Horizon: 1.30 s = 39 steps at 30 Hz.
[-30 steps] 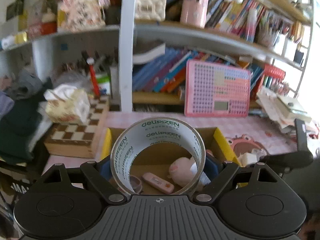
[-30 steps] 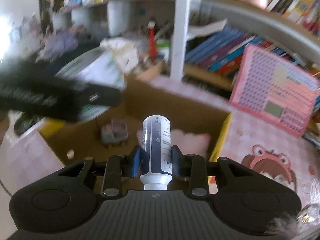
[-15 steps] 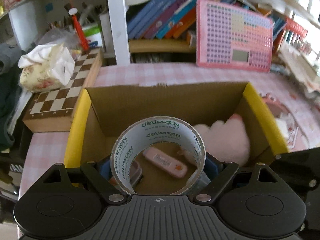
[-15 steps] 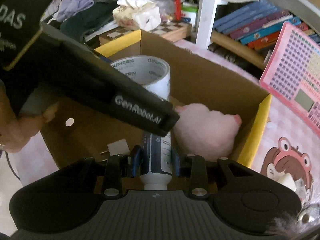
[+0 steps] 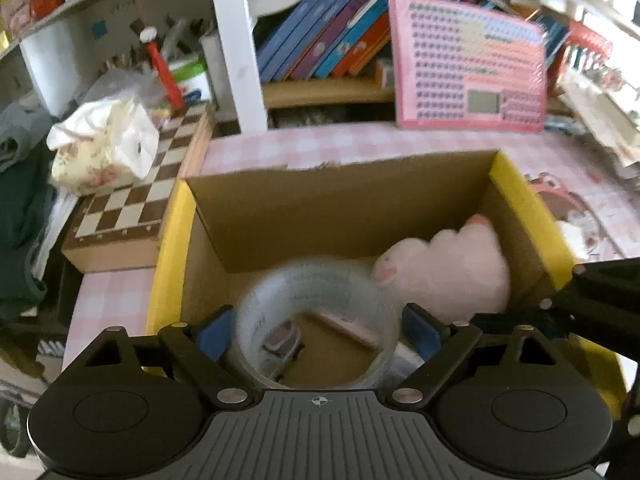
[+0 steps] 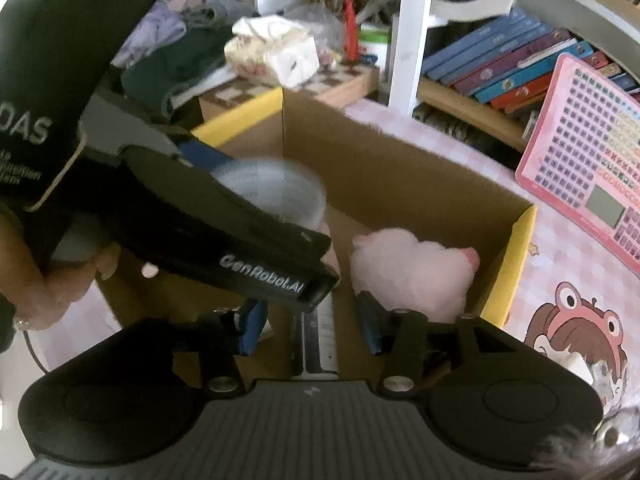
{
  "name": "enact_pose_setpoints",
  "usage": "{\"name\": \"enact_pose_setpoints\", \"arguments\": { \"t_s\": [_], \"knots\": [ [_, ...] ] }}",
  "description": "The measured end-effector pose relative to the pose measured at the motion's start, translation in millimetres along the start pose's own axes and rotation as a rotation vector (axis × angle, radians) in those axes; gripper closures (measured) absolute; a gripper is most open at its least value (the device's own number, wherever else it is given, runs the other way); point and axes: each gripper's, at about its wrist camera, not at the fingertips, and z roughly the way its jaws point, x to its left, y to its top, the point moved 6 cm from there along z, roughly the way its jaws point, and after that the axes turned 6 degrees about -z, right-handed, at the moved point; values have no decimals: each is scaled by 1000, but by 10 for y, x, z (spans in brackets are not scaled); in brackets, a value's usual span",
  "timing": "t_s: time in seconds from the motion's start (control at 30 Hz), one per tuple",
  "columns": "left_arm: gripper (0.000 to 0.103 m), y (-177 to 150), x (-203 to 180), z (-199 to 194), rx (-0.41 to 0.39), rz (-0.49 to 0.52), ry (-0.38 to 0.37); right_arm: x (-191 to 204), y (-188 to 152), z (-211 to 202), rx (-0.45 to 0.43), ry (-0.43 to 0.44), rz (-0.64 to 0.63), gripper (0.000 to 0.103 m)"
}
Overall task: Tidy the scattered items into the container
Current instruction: 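Lower both tools into the box and open them, releasing tape and bottle, then withdraw both open tools up out of the yellow box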
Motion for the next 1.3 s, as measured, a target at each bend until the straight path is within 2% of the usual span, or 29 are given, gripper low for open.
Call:
{"name": "enact_pose_setpoints", "arguments": {
  "t_s": [0.3, 0.53, 0.8, 0.97, 1.3],
  "knots": [
    [8, -70, 56, -595, -109, -22, -54, 139, -83, -525, -97, -78, 37, 51],
    [8, -350, 31, -1150, -184, -15, -95, 339, -221, -892, -145, -118, 61, 51],
    [8, -706, 21, -1615, -229, -24, -101, 681, -443, -1204, -172, -148, 80, 50],
    [8, -1011, 61, -1799, -230, -48, -91, 835, -664, -1394, -192, -201, 103, 44],
    [8, -1613, 14, -1950, -168, -87, -104, 989, -1220, -1678, -201, -332, 201, 35]
  ]
}}
